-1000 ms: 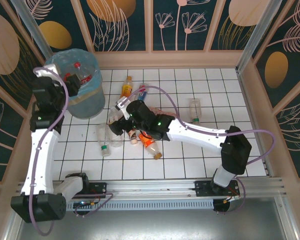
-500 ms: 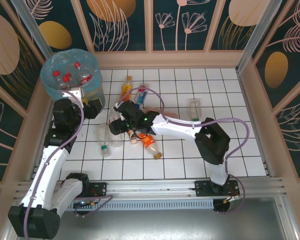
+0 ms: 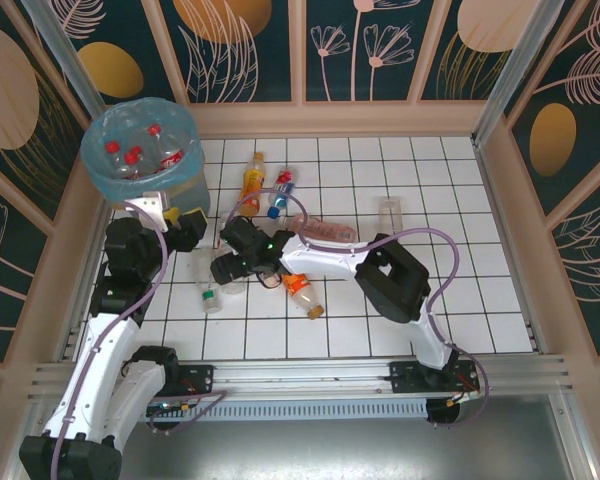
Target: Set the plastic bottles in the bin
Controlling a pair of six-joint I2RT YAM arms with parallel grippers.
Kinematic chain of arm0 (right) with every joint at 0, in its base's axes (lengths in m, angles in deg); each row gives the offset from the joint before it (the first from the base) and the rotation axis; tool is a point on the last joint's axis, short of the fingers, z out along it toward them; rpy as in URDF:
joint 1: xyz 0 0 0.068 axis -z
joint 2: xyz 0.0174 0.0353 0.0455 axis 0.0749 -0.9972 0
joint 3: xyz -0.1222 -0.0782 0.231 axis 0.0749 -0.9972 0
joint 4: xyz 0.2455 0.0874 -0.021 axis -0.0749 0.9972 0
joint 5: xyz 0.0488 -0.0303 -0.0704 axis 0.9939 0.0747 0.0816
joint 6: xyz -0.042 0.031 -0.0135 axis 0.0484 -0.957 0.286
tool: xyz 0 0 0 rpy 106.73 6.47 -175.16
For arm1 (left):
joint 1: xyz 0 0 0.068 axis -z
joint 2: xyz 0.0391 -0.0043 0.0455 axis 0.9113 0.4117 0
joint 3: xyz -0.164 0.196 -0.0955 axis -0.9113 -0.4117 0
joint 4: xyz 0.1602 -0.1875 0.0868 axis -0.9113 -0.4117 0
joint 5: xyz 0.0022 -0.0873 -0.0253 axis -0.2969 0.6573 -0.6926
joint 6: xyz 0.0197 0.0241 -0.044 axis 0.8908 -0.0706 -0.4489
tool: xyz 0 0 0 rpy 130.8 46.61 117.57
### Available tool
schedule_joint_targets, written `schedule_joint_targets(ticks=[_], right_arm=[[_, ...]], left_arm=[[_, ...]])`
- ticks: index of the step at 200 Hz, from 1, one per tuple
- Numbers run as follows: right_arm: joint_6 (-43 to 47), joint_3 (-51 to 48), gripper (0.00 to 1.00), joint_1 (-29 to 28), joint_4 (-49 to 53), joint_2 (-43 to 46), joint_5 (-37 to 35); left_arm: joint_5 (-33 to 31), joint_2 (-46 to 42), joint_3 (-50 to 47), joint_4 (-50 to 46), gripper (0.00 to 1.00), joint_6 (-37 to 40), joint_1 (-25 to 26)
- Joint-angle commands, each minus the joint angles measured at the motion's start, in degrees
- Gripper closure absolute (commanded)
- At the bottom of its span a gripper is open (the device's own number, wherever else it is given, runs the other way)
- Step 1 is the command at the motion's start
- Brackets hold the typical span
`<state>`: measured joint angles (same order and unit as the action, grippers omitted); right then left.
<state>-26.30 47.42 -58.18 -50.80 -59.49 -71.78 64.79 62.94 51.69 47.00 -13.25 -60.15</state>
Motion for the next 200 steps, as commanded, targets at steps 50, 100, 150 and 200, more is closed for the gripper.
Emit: schedule_joint_targets(ticks=[50, 100, 150, 200], right_arm=[[-1.32, 3.3, 0.17, 0.48, 2.83, -4.67, -0.27], [-1.6, 1.91, 0.28, 1.07, 1.88, -4.22, 0.13], [-1.37, 1.63, 0.22, 1.04, 1.42, -4.25, 0.48], [-1.14, 1.98, 0.22, 1.13, 1.5, -5.3, 0.32]], left_arm=[[-4.21, 0.11, -0.56, 0.62, 0.33, -0.11, 0.04], [-4.29, 0.33, -0.57, 0.44, 0.32, -0.28, 0.0], [-4.4, 0.71, -0.38, 0.36, 0.32, -0.56, 0.0], [-4.59, 0.72, -0.26, 0.33, 0.32, -1.0, 0.0]])
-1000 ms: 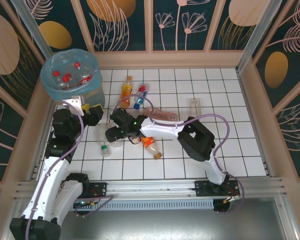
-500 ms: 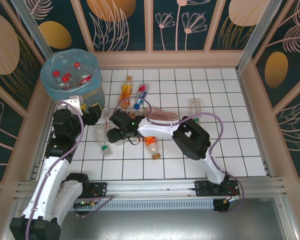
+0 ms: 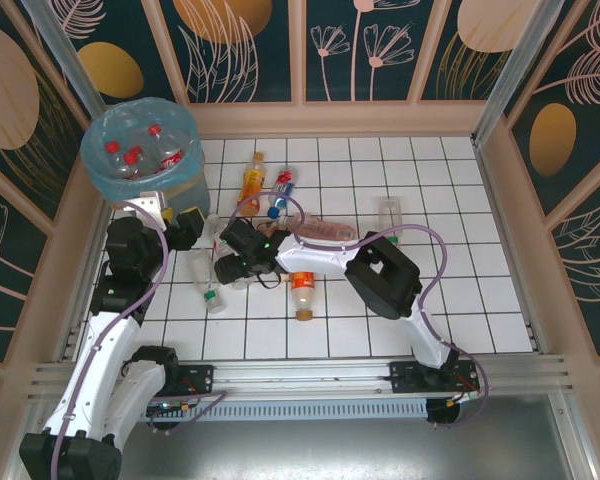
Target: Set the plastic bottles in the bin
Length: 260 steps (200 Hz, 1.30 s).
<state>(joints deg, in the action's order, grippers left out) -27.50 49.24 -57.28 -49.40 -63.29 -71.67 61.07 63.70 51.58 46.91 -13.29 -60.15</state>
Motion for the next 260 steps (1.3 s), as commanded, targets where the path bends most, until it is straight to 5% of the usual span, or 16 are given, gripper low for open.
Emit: schedule_joint_targets(ticks=[1, 141, 179, 260], right_arm=[[0.06, 0.17, 0.22, 0.23, 0.06, -1.5, 0.2], [-0.04, -10.53, 0.42, 1.26, -9.15, 12.55, 0.0], [0.19, -17.43, 0.43, 1.38, -16.82, 20.37, 2.58], [5.15, -31.61, 0.45, 3.34, -23.32, 39.43, -7.33]], left_arm=[[-0.87, -0.05, -0.17, 0.43, 0.32, -1.0, 0.0], [-1.34, 2.96, 7.1, -4.22, 0.32, -4.13, 0.02], [3.84, 4.11, 13.29, -6.02, 0.32, -5.94, 0.01], [13.63, 14.49, 28.81, -8.55, 0.31, -6.57, 0.08]])
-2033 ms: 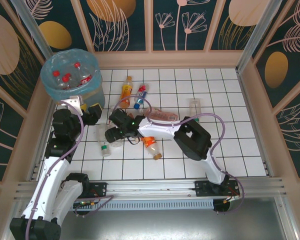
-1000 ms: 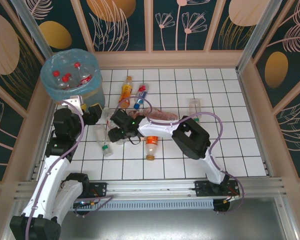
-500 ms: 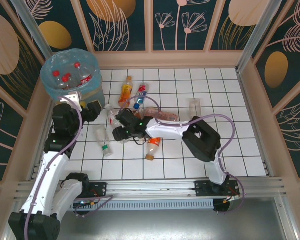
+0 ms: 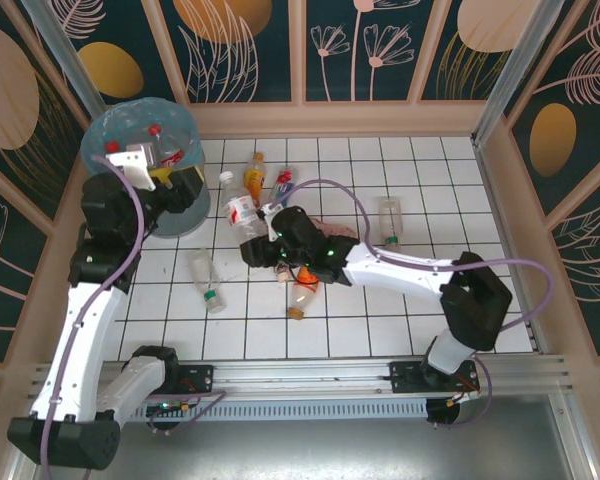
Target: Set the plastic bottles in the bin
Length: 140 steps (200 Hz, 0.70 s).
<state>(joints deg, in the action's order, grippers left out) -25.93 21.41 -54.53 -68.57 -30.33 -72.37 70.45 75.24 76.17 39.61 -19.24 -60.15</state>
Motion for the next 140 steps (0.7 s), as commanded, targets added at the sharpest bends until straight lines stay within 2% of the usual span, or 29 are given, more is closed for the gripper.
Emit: schedule_joint_targets(ticks=[1, 24, 50, 68, 86, 140], right_arm=[[3.66, -4.07, 0.45, 0.62, -4.31, 6.83, -6.96], [4.26, -8.37, 0.46, 1.64, -5.21, 12.53, -11.47], [6.94, -12.48, 0.46, 1.98, -7.86, 18.33, -12.29], [9.66, -14.76, 0.46, 2.0, -10.21, 21.54, -11.56], [11.19, -16.83, 0.47, 2.04, -12.51, 24.43, -10.65], [13.67, -22.78, 0.46, 1.95, -19.14, 30.54, -5.83]], left_arm=[[4.35, 3.06, 4.31, -1.19, 0.31, -0.68, 0.08], [5.06, 5.1, 5.76, -0.24, 0.32, -1.85, 0.99], [4.88, 6.86, 6.6, 1.62, 0.32, -2.53, 4.69], [5.01, 8.93, 8.36, 1.06, 0.31, -2.68, 7.64], [8.06, 10.48, 9.36, 2.01, 0.3, -3.97, 9.31], [14.53, 11.34, 9.45, 9.94, 0.25, -9.8, 10.78]])
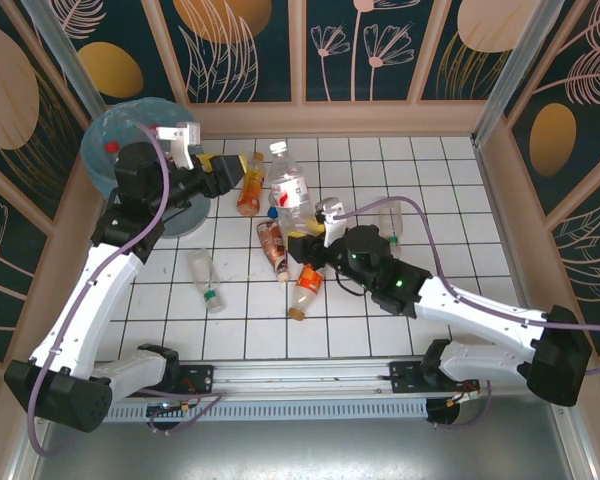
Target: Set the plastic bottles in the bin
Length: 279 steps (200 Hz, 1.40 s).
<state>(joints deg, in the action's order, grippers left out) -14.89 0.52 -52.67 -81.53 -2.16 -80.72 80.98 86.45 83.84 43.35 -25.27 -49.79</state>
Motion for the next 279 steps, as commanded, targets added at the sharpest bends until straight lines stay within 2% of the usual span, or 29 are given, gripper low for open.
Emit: schedule_joint_targets(ticks=[1, 43, 88, 141, 214, 234, 251, 279], right_arm=[[2.68, -1.94, 0.46, 0.1, -6.22, 2.43, 2.67], [3.31, -2.85, 0.47, 0.1, -8.69, 2.92, 7.88], [3.93, -1.93, 0.48, -0.25, -9.59, 1.47, 12.08], [4.71, -0.13, 0.48, -1.03, -8.99, -1.05, 15.3], [5.52, 1.07, 0.47, -2.09, -8.7, -2.15, 12.9], [5.45, 0.99, 0.45, -2.1, -8.97, -2.09, 12.41], [5.54, 0.98, 0.38, -2.09, -8.99, -2.29, 11.79], [5.67, 0.94, 0.26, -2.44, -8.9, -2.16, 9.44]], left_arm=[[4.09, 0.13, 1.8, 6.34, 0.25, -3.89, 0.43], [9.52, 1.58, 2.21, 10.21, 0.24, -6.53, 1.56], [9.81, 2.5, 2.22, 9.46, 0.25, -5.09, 3.56], [7.9, 2.51, 2.53, 7.87, 0.34, -3.31, 4.09], [6.97, 2.77, 2.31, 6.14, 0.61, -1.6, 4.05], [6.83, 2.73, 2.28, 5.52, 0.78, -0.93, 4.01], [5.93, 2.49, 2.35, 5.32, 1.0, -0.75, 4.05], [2.54, 1.57, 2.67, 5.37, 1.0, -0.63, 4.05]])
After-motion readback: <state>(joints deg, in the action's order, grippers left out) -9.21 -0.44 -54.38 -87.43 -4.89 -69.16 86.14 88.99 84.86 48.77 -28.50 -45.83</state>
